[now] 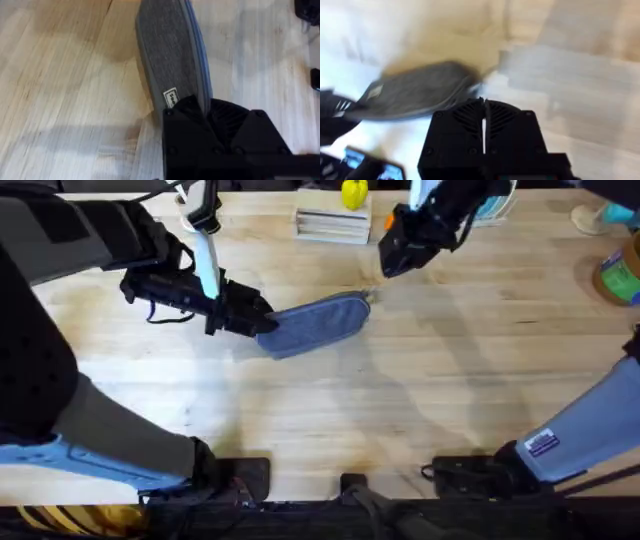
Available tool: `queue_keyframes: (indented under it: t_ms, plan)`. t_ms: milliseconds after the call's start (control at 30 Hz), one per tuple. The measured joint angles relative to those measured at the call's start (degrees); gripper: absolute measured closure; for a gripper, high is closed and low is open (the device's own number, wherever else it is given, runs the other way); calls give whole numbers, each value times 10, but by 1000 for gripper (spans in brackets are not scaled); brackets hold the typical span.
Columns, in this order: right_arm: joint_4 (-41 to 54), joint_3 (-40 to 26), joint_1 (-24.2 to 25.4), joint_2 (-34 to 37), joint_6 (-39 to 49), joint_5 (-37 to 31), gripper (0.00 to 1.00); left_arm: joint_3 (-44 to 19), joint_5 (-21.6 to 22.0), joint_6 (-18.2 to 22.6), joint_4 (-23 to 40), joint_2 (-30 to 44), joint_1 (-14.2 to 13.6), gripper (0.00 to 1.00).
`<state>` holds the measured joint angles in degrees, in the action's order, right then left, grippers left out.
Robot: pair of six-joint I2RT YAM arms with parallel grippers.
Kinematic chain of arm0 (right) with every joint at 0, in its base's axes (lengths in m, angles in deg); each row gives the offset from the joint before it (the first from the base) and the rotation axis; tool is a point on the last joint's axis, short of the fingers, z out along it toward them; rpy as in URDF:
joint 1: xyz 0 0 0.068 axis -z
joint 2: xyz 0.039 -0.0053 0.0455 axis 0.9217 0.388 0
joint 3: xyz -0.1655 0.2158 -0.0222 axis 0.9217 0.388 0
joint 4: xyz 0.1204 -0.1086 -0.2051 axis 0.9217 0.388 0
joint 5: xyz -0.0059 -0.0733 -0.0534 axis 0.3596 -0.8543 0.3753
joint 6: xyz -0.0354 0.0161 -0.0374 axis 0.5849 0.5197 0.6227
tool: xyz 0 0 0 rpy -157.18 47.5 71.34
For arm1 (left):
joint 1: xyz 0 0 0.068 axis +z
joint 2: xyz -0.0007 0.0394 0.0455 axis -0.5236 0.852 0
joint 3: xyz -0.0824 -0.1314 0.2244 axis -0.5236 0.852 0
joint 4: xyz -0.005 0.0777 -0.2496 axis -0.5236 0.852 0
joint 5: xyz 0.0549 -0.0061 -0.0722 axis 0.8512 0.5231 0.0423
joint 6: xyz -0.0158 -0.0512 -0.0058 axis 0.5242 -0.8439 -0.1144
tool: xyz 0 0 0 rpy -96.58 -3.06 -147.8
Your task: Unzip the bag, pick up the pens from the table one at a time and place them inside, then zip the bag closed.
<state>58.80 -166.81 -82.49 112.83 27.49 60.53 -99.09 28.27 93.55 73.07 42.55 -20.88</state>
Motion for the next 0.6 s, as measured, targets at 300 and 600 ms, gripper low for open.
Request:
queue_keyframes:
  t_ms: [300, 600]
  plan:
    - [-46, 104, 26, 5, -5, -39, 968, 0, 3, 0, 1, 0, 5, 958]
    - [-25, 97, 26, -30, -4, -43, 968, 0, 4, 0, 2, 0, 5, 958]
